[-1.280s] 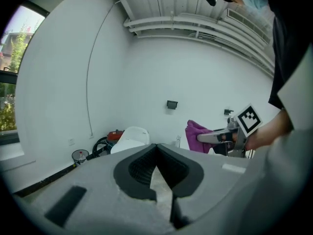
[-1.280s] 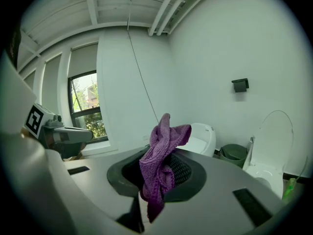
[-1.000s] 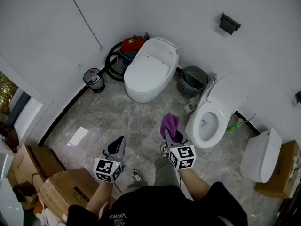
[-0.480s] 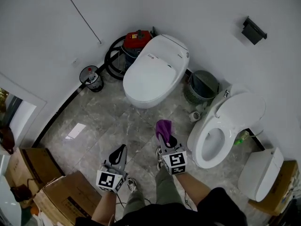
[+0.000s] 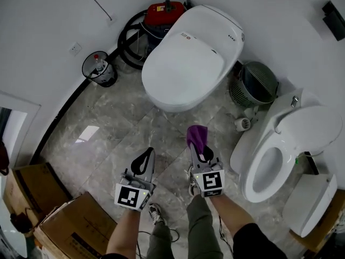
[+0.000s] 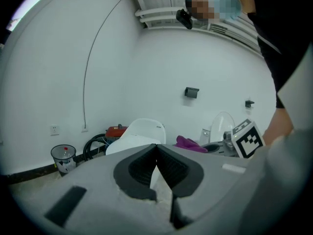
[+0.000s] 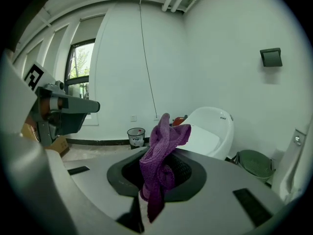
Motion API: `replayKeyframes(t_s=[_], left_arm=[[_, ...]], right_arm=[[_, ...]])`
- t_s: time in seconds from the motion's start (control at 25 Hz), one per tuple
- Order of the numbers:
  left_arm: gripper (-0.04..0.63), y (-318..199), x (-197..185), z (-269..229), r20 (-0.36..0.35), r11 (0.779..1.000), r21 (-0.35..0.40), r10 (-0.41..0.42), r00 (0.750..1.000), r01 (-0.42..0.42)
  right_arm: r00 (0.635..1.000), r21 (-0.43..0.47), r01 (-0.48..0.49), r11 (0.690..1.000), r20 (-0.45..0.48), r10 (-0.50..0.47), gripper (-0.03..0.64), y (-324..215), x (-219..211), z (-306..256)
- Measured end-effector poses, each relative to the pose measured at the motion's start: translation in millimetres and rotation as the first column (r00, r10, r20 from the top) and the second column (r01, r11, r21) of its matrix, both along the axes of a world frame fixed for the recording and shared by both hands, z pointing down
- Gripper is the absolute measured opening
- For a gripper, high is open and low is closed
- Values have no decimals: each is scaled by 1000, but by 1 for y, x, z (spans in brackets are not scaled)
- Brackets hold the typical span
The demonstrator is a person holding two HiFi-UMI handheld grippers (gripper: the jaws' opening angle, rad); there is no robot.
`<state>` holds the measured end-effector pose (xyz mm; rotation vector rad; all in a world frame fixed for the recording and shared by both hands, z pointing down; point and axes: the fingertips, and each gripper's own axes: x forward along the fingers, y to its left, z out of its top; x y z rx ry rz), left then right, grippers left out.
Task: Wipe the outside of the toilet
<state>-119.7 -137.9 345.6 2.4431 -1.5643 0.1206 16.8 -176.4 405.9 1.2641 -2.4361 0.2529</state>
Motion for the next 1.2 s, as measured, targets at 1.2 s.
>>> replayKeyframes(t_s=[1.2], left_arm=[[2,-71,-1,298,61,983,178,-59,996,47]], right_arm=[[985,341,154,928,18,-170,69,-105,-51,248]])
